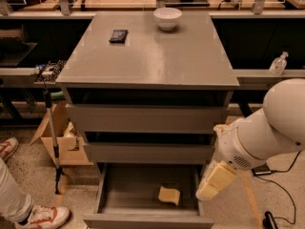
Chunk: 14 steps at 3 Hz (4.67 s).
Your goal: Pick sponge from bottom drawer and place on counter
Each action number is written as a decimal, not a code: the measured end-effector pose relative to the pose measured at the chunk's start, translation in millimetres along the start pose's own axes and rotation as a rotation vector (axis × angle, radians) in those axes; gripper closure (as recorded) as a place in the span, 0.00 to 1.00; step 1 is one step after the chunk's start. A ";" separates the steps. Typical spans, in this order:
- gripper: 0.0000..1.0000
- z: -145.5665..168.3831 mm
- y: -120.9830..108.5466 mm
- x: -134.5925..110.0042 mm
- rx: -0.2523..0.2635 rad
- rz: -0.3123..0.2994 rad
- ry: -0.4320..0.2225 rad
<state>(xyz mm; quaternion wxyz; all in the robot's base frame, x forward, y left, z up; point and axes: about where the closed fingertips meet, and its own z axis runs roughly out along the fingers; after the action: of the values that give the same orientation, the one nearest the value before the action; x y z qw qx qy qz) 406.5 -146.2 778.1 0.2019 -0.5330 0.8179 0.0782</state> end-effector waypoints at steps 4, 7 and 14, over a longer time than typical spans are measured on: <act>0.00 151.2 -10.5 67.4 -0.049 0.218 -0.009; 0.00 251.8 -12.9 82.6 -0.096 0.266 -0.024; 0.00 449.2 -48.7 170.3 -0.109 0.418 -0.276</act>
Offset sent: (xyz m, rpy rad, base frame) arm 0.0188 -0.0127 -0.1206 0.0704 0.1048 -0.1966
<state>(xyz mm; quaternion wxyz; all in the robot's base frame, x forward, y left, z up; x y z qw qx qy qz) 501.8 -155.6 304.8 0.2621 -0.3467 0.8697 0.2340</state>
